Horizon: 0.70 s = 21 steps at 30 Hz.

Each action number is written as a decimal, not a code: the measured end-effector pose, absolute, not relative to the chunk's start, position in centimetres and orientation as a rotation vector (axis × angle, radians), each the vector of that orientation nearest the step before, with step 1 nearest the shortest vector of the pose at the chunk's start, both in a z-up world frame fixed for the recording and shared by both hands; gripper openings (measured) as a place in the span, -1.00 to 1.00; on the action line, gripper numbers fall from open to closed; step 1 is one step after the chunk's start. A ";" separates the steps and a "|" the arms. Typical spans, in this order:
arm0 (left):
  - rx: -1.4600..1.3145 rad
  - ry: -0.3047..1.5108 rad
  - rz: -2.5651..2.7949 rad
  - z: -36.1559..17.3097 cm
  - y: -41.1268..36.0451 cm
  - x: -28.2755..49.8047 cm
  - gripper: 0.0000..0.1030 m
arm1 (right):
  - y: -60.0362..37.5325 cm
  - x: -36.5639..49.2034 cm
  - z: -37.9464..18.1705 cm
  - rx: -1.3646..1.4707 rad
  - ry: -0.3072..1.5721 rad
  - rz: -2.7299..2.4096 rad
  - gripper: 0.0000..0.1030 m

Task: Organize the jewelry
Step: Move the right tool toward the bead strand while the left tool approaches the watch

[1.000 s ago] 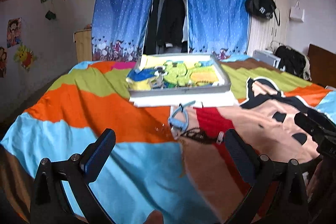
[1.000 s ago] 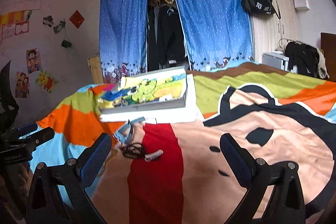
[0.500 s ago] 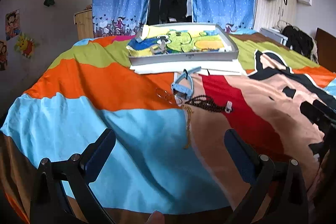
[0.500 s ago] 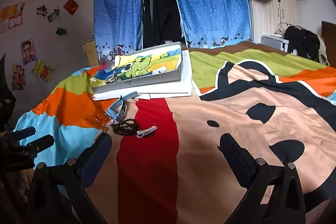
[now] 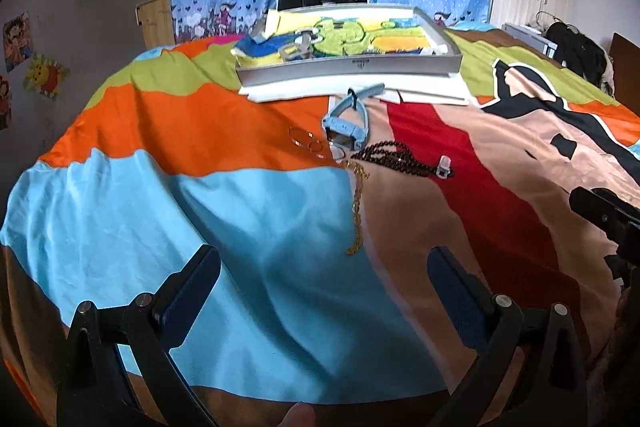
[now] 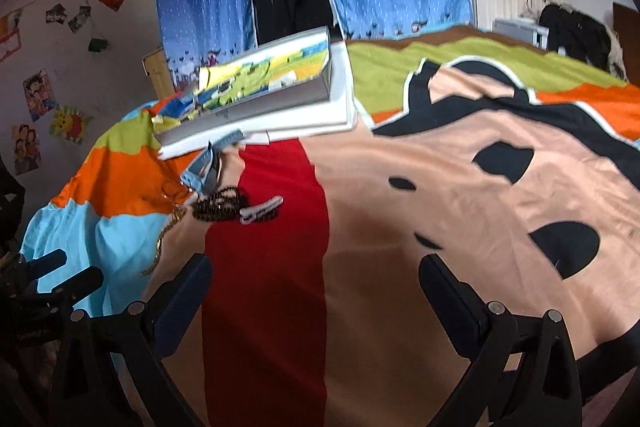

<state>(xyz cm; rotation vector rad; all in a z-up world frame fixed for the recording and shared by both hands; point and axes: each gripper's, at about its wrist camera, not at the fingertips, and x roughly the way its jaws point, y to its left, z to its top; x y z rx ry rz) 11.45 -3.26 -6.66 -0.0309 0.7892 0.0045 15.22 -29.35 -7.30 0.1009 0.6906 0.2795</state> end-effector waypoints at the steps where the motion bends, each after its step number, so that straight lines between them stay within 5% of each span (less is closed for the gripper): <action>1: -0.040 0.805 0.008 -6.9 -3.1 11.8 0.97 | -29.5 15.4 -7.5 0.108 0.700 0.287 1.00; 18: -0.070 0.980 -0.112 -9.9 -2.6 18.2 0.95 | -27.7 24.0 -8.5 0.027 0.793 0.649 1.00; 21: -0.037 0.979 -0.130 -10.3 -3.1 19.3 0.71 | -27.0 26.2 -9.3 0.055 0.807 0.697 1.00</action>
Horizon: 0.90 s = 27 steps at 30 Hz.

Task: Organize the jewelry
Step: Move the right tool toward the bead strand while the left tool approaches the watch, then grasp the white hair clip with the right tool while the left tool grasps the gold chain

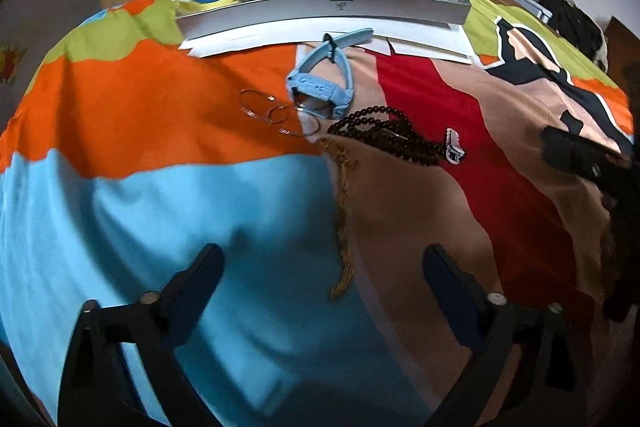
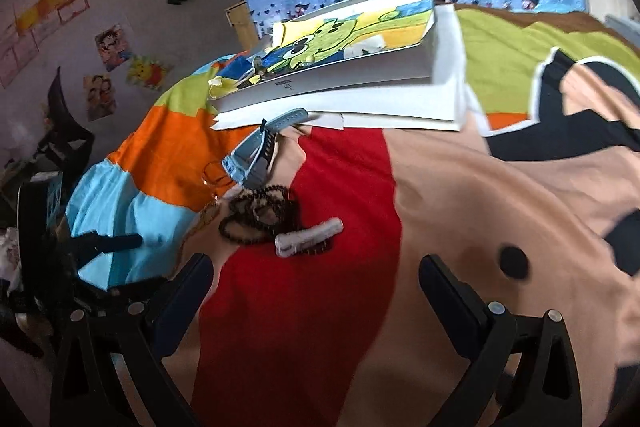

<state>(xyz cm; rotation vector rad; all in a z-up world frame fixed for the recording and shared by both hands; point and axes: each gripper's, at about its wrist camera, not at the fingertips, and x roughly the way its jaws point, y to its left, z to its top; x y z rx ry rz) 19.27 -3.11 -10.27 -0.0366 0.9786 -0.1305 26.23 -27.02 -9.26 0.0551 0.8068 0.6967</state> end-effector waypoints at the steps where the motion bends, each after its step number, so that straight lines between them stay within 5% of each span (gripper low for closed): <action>1: -0.029 0.982 -0.136 -10.5 -3.2 19.6 0.65 | -26.8 26.9 -9.5 0.073 0.812 0.714 0.99; 3: -0.020 0.999 -0.148 -11.0 -3.3 20.2 0.24 | -26.3 28.2 -10.0 0.096 0.828 0.752 0.87; 11: -0.042 1.000 -0.138 -11.4 -2.5 21.5 -0.13 | -23.8 30.8 -12.2 0.046 0.893 0.820 0.58; 15: -0.042 0.993 -0.123 -11.3 -2.6 21.5 -0.33 | -23.2 30.9 -13.3 -0.004 0.935 0.816 0.21; 27: -0.051 0.997 -0.110 -11.1 -3.0 21.7 -0.93 | -23.1 31.7 -13.8 0.022 0.956 0.817 0.20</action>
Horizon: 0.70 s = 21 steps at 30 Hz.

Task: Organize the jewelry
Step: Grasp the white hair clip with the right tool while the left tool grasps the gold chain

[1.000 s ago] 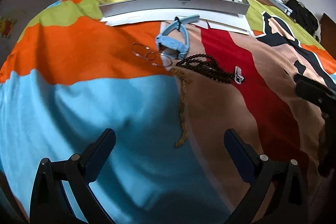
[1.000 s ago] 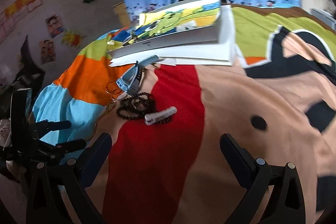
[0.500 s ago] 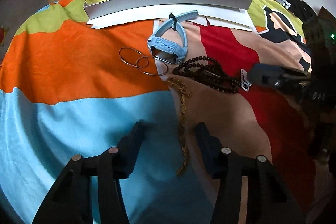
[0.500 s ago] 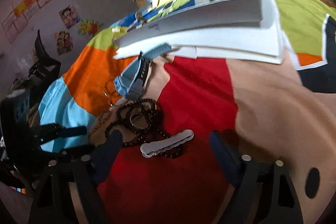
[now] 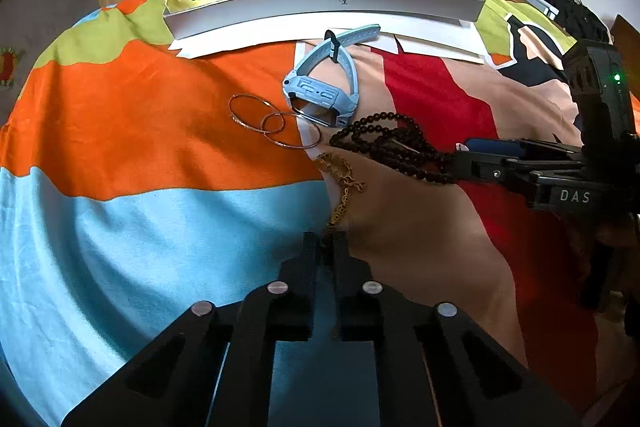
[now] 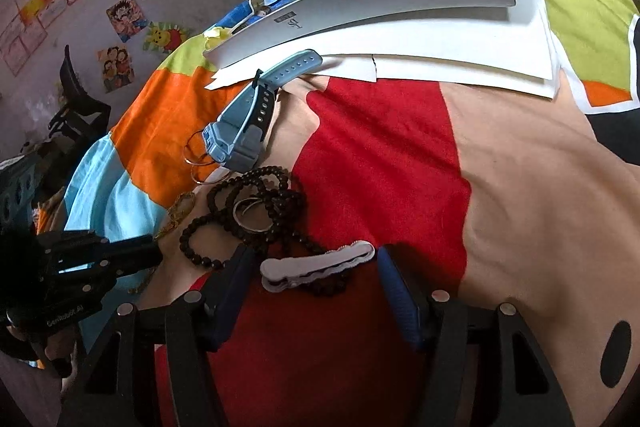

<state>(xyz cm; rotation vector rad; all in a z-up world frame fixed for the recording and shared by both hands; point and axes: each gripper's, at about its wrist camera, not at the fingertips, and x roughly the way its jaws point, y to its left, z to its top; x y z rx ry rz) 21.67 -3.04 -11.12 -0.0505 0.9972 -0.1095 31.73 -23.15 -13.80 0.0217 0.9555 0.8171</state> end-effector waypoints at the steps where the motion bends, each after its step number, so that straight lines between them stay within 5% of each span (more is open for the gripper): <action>1: -0.063 0.999 -0.109 -11.1 -2.9 21.7 -0.93 | -23.1 31.8 -13.8 0.025 0.957 0.817 0.19; 6: -0.088 0.996 -0.096 -10.9 -2.9 21.6 -0.94 | -23.3 31.6 -13.6 0.031 0.945 0.816 -0.03; 7: -0.090 0.991 -0.093 -10.8 -2.9 21.5 -0.94 | -23.3 31.5 -13.6 0.033 0.941 0.820 -0.35; 9: -0.093 0.981 -0.087 -10.6 -2.9 21.3 -0.94 | -23.4 31.4 -13.5 0.036 0.941 0.825 -0.54; 21: -0.106 0.932 -0.100 -8.7 -3.2 20.2 -0.95 | -23.8 30.5 -12.6 0.030 0.893 0.801 -0.71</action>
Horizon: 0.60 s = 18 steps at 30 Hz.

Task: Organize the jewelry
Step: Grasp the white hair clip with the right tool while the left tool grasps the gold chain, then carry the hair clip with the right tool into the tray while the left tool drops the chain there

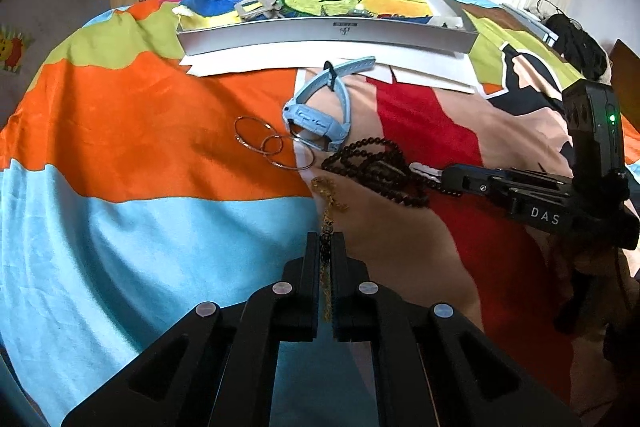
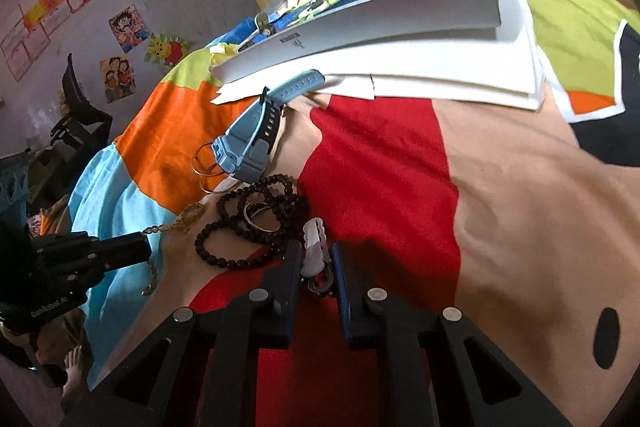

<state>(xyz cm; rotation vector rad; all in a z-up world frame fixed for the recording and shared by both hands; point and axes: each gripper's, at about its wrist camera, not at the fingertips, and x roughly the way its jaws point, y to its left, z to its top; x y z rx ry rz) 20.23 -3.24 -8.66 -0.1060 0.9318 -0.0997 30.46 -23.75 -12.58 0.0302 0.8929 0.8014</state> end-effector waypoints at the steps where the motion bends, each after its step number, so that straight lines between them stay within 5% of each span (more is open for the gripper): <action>1: -0.105 0.927 -0.102 -8.5 -3.4 20.3 -0.95 | -23.7 30.3 -12.4 0.030 0.887 0.803 -0.71; 18: -0.066 0.812 -0.182 -1.4 -4.6 22.0 -0.95 | -26.9 30.4 -7.5 0.325 0.761 0.871 -0.71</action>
